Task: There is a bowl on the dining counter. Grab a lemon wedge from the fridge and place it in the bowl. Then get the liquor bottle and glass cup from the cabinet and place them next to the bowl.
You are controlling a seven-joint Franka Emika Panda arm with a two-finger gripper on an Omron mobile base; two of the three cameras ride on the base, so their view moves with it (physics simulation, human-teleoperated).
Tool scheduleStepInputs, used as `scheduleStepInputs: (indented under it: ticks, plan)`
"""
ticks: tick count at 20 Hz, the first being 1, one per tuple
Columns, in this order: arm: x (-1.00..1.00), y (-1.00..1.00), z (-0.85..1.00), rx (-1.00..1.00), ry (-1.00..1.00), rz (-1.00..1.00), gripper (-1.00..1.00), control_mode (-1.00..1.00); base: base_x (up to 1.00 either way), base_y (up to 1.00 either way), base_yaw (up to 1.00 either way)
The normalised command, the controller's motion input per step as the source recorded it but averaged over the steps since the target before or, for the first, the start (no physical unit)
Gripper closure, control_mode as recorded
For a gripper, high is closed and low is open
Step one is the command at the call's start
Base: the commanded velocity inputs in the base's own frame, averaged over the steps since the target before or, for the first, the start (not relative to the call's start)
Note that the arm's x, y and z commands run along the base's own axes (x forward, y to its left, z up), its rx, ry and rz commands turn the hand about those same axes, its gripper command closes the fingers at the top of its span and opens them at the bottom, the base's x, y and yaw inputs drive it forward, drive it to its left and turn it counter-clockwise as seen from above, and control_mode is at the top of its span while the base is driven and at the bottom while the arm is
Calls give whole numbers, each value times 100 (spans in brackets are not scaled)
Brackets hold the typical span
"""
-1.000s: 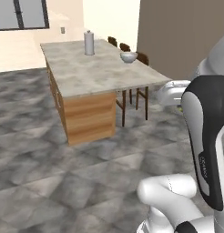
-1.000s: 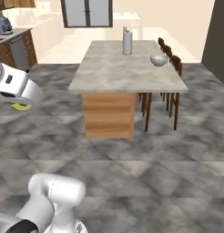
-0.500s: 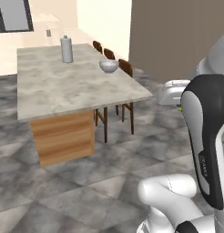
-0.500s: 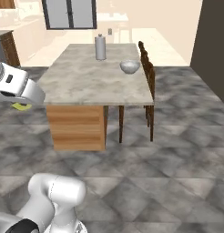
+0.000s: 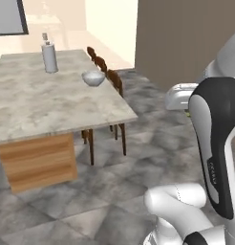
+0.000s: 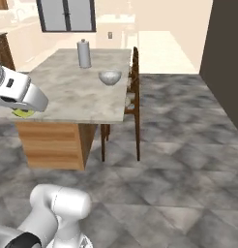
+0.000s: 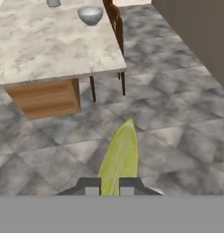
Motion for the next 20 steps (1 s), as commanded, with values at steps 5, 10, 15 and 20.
scheduleStepInputs:
  ticks: [5,10,15,20]
  plan:
    - [0,0,0,0,0,0,100,100,58,-100,33]
    - [0,0,0,0,0,0,100,100,55,-100,37]
    - [0,0,0,0,0,0,100,100,53,-100,40]
    - [0,0,0,0,0,0,100,100,64,-91,45]
